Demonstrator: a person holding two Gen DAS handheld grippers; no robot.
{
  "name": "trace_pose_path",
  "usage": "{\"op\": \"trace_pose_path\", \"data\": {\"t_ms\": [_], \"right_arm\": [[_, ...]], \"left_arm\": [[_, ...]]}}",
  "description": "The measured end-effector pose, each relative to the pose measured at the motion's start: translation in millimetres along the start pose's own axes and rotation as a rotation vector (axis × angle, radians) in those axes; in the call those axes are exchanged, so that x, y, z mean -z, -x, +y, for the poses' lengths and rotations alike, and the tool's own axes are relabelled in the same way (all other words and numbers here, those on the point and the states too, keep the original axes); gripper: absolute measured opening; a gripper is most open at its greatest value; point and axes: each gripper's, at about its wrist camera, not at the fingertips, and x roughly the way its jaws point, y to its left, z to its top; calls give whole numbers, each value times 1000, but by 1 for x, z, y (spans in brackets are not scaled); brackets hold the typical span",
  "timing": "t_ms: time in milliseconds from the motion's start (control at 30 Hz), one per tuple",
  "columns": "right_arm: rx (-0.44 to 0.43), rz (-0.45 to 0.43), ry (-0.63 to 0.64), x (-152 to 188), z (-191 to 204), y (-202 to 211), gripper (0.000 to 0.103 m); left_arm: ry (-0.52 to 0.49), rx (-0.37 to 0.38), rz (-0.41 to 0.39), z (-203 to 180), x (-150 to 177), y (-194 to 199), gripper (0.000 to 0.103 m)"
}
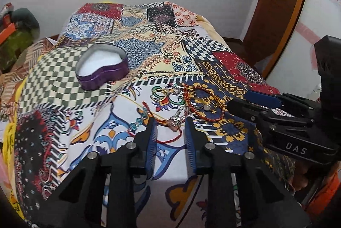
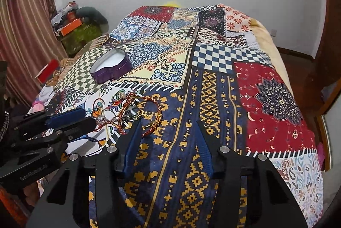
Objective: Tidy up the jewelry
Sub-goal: 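Grasp the silver pendant necklace with the left tool while the right grasps the red beaded bracelet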
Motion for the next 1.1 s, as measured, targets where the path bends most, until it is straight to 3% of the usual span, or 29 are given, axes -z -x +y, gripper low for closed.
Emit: {"op": "trace_pose_path", "data": {"t_ms": [133,400,467,700,867,1000,1100], "right_arm": [[-9,3,16,-1,2,0,45],[-60,20,35,-6,10,-8,32],[-69,24,43,-8,13,-10,28],[-91,30,73,-13,26,-16,23],[-81,60,102,-13,34,-27,23],[-57,94,115,-10,36,-36,12],[-48,90,116,-9,35,-34,8]], "left_arm": [[16,7,17,3,0,-9,23],[26,28,1,6,0,-18,23],[23,28,-7,6,0,-18,15],[45,46,-29,12,1,-11,15],[45,47,-51,16,2,-1,15],[36,43,-70,16,5,6,15],[44,41,-72,17,6,8,15]]}}
